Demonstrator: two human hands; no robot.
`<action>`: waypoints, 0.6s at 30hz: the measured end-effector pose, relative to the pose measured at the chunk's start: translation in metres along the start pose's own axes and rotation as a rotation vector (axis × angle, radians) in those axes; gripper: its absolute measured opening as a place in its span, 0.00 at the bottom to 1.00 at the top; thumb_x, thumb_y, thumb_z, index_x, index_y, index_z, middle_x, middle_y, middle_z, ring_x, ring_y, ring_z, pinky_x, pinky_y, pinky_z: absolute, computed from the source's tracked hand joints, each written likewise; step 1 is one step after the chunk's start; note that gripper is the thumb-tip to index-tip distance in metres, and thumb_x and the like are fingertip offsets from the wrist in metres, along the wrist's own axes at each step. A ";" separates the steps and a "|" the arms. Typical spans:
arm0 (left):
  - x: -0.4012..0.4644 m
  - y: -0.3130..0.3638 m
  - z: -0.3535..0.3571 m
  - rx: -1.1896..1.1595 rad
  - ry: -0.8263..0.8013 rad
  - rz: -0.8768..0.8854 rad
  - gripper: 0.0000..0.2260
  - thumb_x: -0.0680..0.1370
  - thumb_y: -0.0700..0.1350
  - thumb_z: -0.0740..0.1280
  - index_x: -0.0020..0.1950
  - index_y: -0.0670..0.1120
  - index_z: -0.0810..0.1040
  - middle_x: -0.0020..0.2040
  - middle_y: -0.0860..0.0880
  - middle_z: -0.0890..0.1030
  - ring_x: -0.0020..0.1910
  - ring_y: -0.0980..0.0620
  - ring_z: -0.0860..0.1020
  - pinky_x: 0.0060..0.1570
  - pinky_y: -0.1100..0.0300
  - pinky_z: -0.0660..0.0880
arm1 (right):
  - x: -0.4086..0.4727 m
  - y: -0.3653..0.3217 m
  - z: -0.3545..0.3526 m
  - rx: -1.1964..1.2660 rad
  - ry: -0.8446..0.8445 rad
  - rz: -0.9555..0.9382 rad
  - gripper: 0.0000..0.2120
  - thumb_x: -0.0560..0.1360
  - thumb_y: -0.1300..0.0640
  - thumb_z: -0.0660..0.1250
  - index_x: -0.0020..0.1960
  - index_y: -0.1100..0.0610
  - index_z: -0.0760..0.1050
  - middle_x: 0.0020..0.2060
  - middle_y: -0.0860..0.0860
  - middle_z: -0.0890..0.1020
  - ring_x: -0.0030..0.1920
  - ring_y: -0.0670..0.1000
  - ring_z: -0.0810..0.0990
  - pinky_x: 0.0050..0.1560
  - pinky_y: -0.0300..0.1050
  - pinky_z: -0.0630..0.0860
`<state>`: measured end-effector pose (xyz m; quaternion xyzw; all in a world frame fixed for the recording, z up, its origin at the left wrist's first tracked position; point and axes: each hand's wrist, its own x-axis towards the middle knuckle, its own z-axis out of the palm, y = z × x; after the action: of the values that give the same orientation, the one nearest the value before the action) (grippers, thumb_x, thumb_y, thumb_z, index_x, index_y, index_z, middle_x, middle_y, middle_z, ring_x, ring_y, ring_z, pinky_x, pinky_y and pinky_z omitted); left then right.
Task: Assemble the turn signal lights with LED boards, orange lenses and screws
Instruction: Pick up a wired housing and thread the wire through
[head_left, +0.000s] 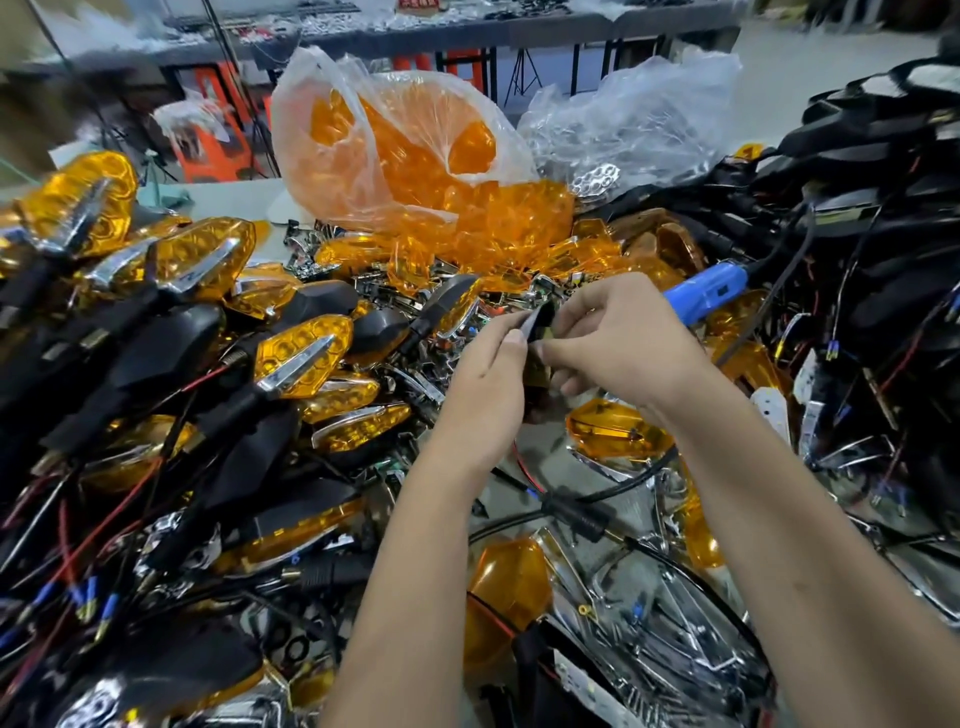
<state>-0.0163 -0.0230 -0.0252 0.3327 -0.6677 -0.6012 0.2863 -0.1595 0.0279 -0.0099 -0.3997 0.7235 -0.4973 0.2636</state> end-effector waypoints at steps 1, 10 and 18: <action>0.001 -0.002 -0.001 -0.017 0.003 -0.007 0.18 0.88 0.49 0.54 0.53 0.68 0.79 0.53 0.63 0.83 0.54 0.64 0.81 0.53 0.60 0.79 | 0.000 0.000 0.001 0.003 0.015 -0.018 0.10 0.72 0.62 0.81 0.46 0.62 0.80 0.29 0.56 0.85 0.28 0.55 0.85 0.30 0.43 0.80; 0.004 -0.011 -0.009 -0.166 -0.019 -0.083 0.19 0.89 0.47 0.50 0.57 0.45 0.81 0.43 0.42 0.87 0.37 0.47 0.85 0.38 0.55 0.83 | 0.000 0.001 -0.012 0.108 -0.051 -0.174 0.08 0.74 0.61 0.79 0.50 0.56 0.82 0.34 0.57 0.85 0.30 0.55 0.83 0.30 0.41 0.78; 0.006 -0.012 -0.010 -0.176 0.003 -0.047 0.18 0.89 0.46 0.51 0.57 0.51 0.81 0.45 0.44 0.87 0.39 0.46 0.85 0.39 0.57 0.81 | -0.002 0.004 -0.006 0.026 -0.052 -0.261 0.08 0.75 0.65 0.77 0.48 0.57 0.78 0.35 0.53 0.86 0.33 0.54 0.86 0.30 0.42 0.80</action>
<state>-0.0107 -0.0345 -0.0362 0.3226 -0.6041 -0.6634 0.3013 -0.1641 0.0335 -0.0116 -0.5000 0.6517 -0.5261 0.2204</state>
